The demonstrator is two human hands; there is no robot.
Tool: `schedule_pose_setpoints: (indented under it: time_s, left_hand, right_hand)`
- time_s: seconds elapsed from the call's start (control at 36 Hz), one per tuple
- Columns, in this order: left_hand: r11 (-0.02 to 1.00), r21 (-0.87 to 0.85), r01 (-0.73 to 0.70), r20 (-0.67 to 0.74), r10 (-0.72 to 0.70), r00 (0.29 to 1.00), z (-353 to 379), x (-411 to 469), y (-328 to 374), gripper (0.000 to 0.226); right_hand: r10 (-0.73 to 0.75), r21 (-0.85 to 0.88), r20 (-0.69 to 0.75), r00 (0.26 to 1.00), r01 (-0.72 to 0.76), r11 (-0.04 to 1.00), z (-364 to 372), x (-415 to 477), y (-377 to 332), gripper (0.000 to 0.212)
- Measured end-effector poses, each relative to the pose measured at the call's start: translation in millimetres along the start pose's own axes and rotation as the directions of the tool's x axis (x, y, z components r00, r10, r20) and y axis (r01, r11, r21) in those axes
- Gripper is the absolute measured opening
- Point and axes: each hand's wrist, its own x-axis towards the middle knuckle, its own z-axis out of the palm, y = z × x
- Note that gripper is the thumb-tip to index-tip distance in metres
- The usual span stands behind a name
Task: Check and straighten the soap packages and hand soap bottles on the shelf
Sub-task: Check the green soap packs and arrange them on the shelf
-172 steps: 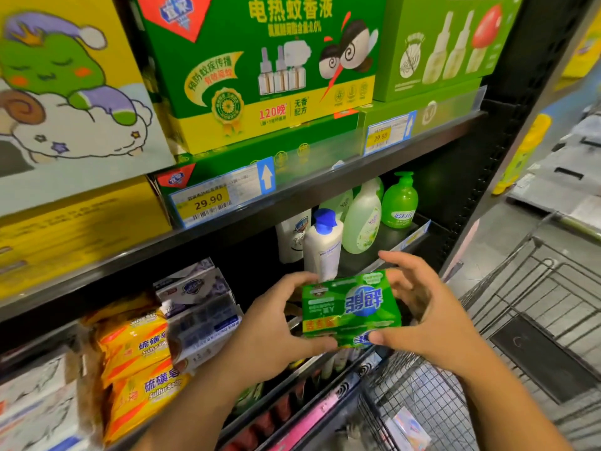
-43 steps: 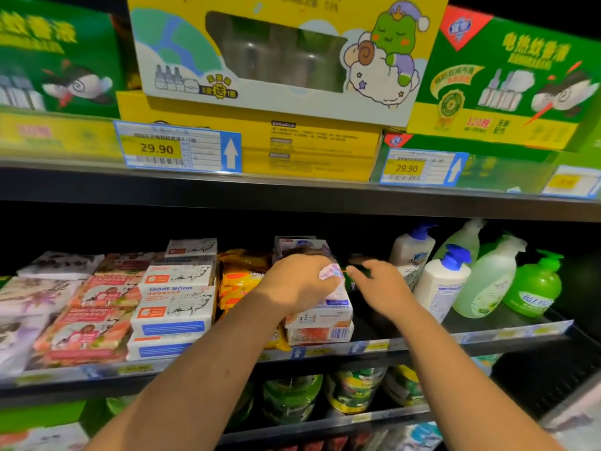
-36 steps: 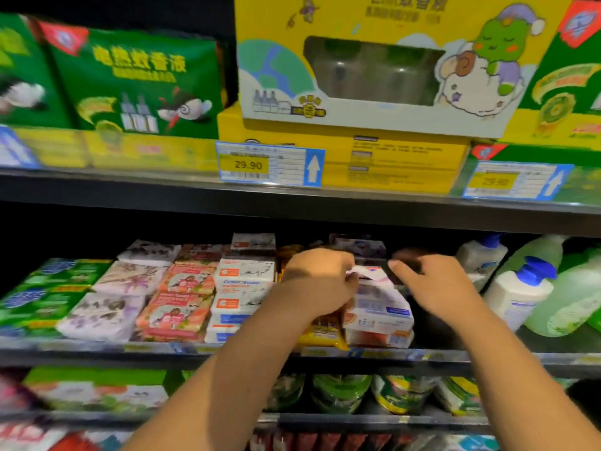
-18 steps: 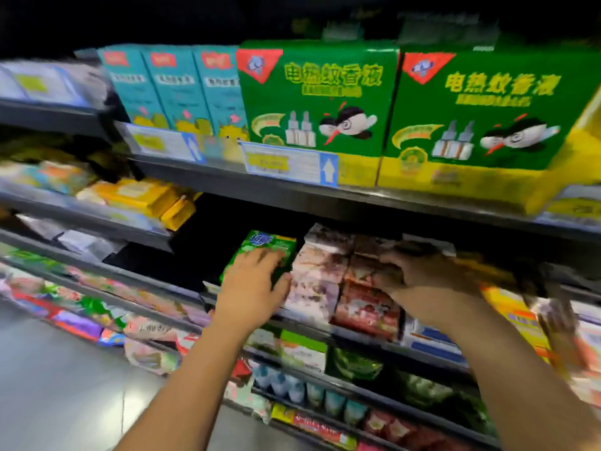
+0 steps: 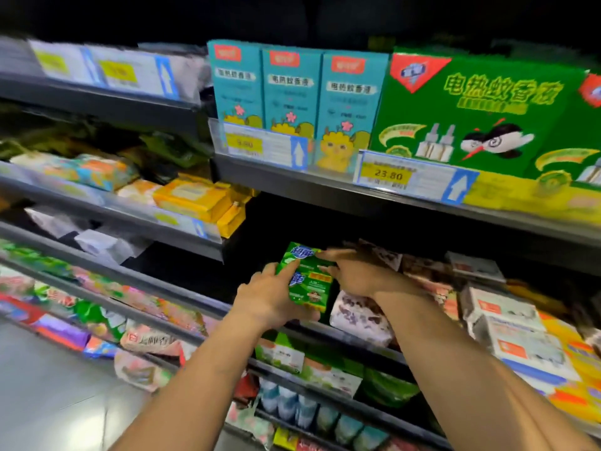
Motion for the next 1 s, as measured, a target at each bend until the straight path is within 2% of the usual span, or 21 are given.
schedule_pose_setpoints:
  time_s: [0.11,0.31,0.47,0.56,0.64,0.72,0.83,0.92,1.0]
  left_hand:
    - [0.999,-0.036,-0.038,-0.059,0.035,0.998,2.4,3.8,-7.9,0.112]
    - [0.977,-0.163,-0.139,-0.185,0.108,0.977,2.5,11.3,-31.4,0.108]
    - [0.932,-0.261,-0.253,-0.357,0.15,0.922,4.8,10.0,-42.5,0.093]
    - [0.914,-0.289,-0.286,-0.374,0.167,0.912,8.5,12.1,-40.8,0.093]
    - [0.924,-0.242,-0.295,-0.39,0.186,0.902,10.0,15.6,-40.7,0.096]
    - [0.928,-0.227,-0.296,-0.422,0.181,0.889,11.0,16.1,-44.8,0.103]
    - [0.917,-0.261,-0.301,-0.487,0.144,0.861,12.5,11.8,-44.9,0.101]
    - [0.912,-0.278,-0.3,-0.525,0.117,0.843,12.2,10.4,-42.4,0.108]
    - [0.913,-0.294,-0.281,-0.545,0.082,0.835,12.2,8.3,-38.6,0.112]
  right_hand:
    - [-0.019,0.096,-0.009,1.0,0.02,0.995,-5.6,3.9,3.6,0.036]
    - [-0.004,0.072,0.038,0.999,0.001,0.997,-21.3,3.9,4.8,0.051]
    - [0.007,0.019,0.052,0.999,-0.008,1.0,-15.2,13.3,-2.6,0.064]
    - [0.021,0.02,0.057,0.998,-0.022,1.0,-10.1,18.0,-4.9,0.067]
    - [0.031,0.052,0.057,0.998,-0.034,0.998,-8.7,20.0,-4.3,0.068]
    - [0.033,0.043,0.036,0.999,-0.035,0.998,-7.4,23.7,-4.5,0.08]
    - [0.001,-0.053,-0.103,0.995,-0.007,0.999,-12.1,23.8,-4.7,0.074]
    - [-0.053,0.009,-0.159,0.986,0.055,0.998,-16.5,20.2,-6.4,0.09]
    - [-0.1,0.036,-0.237,0.966,0.112,0.993,-25.7,12.6,-11.7,0.089]
